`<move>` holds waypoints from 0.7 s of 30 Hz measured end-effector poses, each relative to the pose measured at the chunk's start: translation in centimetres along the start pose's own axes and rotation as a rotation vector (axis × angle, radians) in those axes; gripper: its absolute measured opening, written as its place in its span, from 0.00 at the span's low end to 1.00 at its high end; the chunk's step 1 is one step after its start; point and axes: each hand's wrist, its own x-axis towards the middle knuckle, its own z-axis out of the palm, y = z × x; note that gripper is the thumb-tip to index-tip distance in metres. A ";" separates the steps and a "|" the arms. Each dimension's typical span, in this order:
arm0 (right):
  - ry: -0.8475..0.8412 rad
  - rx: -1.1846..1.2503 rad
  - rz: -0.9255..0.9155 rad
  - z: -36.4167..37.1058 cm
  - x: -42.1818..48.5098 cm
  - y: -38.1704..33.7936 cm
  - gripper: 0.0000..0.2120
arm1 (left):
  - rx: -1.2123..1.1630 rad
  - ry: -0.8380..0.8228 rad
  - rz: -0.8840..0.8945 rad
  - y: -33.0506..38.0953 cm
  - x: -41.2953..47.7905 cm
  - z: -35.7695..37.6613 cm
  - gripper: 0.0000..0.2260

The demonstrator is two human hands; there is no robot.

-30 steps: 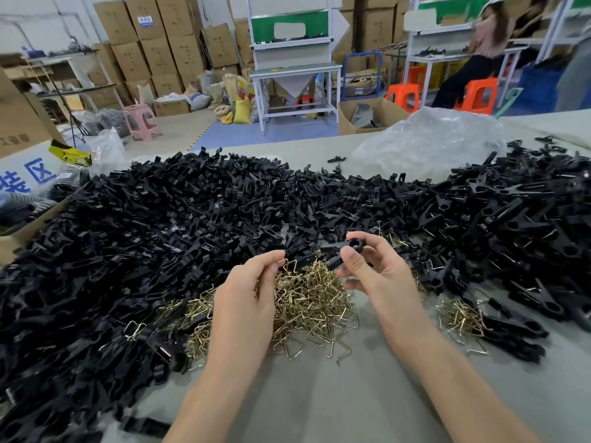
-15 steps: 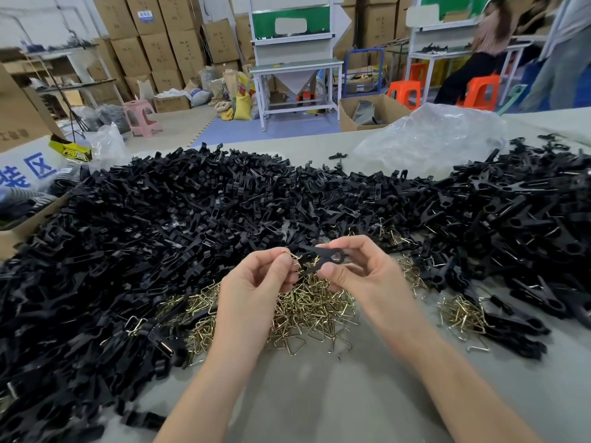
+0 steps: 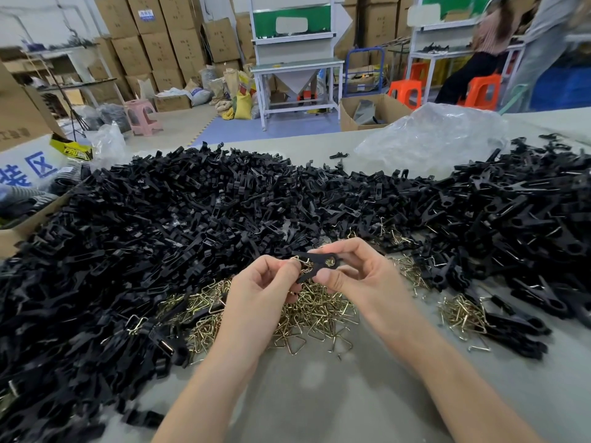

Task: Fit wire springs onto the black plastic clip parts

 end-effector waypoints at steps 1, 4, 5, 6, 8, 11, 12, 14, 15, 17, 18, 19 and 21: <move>-0.003 -0.006 0.000 0.1 0.0 -0.1 0.17 | 0.006 0.008 0.001 0.0 0.0 0.0 0.08; -0.011 -0.020 -0.010 0.2 -0.2 -0.3 0.16 | 0.042 0.030 0.006 0.1 -0.1 0.1 0.08; -0.012 -0.026 -0.014 0.3 -0.3 -0.4 0.16 | 0.055 0.034 0.012 0.1 -0.1 0.0 0.08; -0.009 -0.037 -0.015 0.3 -0.3 -0.4 0.16 | 0.067 0.033 0.016 0.2 -0.1 0.0 0.08; 0.001 -0.080 -0.005 0.3 -0.3 -0.2 0.15 | 0.089 0.024 0.019 0.3 -0.2 0.0 0.08; 0.011 -0.146 -0.001 0.3 -0.3 -0.2 0.14 | 0.102 0.015 0.026 0.2 -0.4 0.1 0.08; 0.013 -0.139 -0.004 0.3 -0.4 -0.2 0.14 | 0.081 0.004 0.022 0.2 -0.4 0.2 0.08; 0.018 -0.087 -0.012 0.3 -0.4 -0.5 0.14 | -0.029 -0.062 -0.013 0.5 -0.4 0.3 0.10; 0.020 -0.052 -0.012 0.4 -0.4 -0.6 0.15 | -0.109 -0.116 -0.047 0.8 -0.4 0.3 0.10; -0.003 0.019 0.010 0.3 -0.4 -0.8 0.16 | -0.273 -0.234 -0.134 1.5 -0.7 0.4 0.08; -0.038 0.047 0.023 0.3 -0.5 -0.8 0.17 | -0.333 -0.296 -0.173 1.7 -0.8 0.4 0.08; -0.079 0.065 0.034 0.3 -0.6 -0.8 0.18 | -0.369 -0.359 -0.201 1.8 -1.0 0.4 0.09; -0.136 0.072 0.056 0.4 -0.8 -1.0 0.19 | -0.398 -0.443 -0.218 1.8 -1.3 0.6 0.12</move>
